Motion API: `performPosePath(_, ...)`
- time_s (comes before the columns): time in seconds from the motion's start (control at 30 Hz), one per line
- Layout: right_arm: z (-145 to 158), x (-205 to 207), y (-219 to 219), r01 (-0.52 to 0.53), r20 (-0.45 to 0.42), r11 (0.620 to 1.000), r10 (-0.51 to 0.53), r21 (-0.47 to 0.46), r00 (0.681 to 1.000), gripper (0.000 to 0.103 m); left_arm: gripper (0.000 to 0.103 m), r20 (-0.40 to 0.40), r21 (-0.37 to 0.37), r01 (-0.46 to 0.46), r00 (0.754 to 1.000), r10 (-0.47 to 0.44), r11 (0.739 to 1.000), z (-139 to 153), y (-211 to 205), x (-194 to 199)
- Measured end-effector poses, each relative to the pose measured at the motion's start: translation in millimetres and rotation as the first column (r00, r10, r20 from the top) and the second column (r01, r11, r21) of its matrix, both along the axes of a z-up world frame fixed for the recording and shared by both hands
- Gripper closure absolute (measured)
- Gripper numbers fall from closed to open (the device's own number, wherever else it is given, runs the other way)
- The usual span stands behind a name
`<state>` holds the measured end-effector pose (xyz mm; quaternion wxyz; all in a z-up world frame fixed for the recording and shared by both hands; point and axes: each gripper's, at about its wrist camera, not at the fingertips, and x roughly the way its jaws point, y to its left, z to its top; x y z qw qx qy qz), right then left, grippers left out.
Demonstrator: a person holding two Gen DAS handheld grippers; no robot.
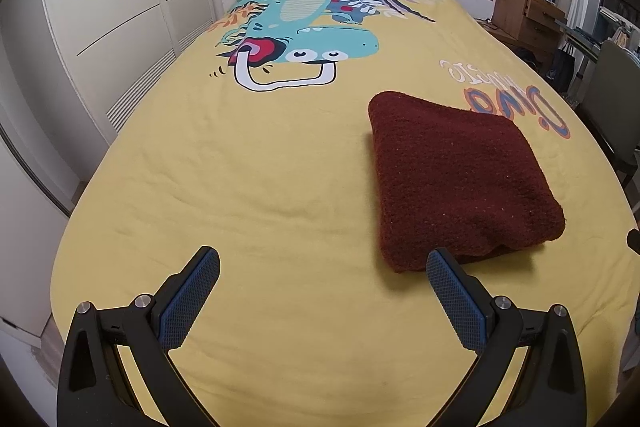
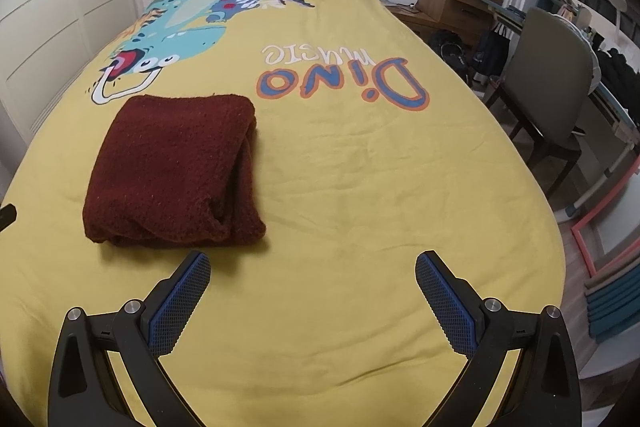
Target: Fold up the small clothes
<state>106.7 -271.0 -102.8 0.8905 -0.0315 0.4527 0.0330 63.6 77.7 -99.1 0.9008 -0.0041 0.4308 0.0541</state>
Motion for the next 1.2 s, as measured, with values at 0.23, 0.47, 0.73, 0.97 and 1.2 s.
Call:
performPosePath(0.23, -1.9, -0.3, 3.7, -0.015, -0.007, 1.0, 0.015, -0.005, 1.0, 0.001, 0.001, -0.003, 0.001, 0.002, 1.0, -0.002, 1.0, -0.6, -0.8, 0.4)
performPosePath(0.47, -3.2, 0.0, 7.3, -0.026, -0.016, 1.0, 0.026, -0.012, 1.0, 0.001, 0.001, -0.006, -0.004, 0.004, 1.0, -0.004, 1.0, -1.6, -0.9, 1.0)
performPosePath(0.73, -5.3, 0.7, 8.1, -0.03, -0.021, 0.999, 0.03, -0.016, 0.999, 0.001, 0.001, -0.007, -0.022, 0.012, 1.0, -0.012, 1.0, -1.3, -3.8, 0.7)
performPosePath(0.97, -5.8, 1.6, 10.2, -0.038, -0.023, 0.999, 0.038, -0.017, 0.999, 0.001, 0.001, -0.011, -0.027, 0.012, 1.0, -0.012, 1.0, -2.0, -5.2, -0.1)
performPosePath(1.2, -7.8, 1.4, 11.7, -0.045, -0.027, 0.999, 0.044, -0.02, 0.999, 0.001, 0.001, -0.016, -0.035, 0.017, 1.0, -0.018, 0.999, -4.2, -5.4, -0.8)
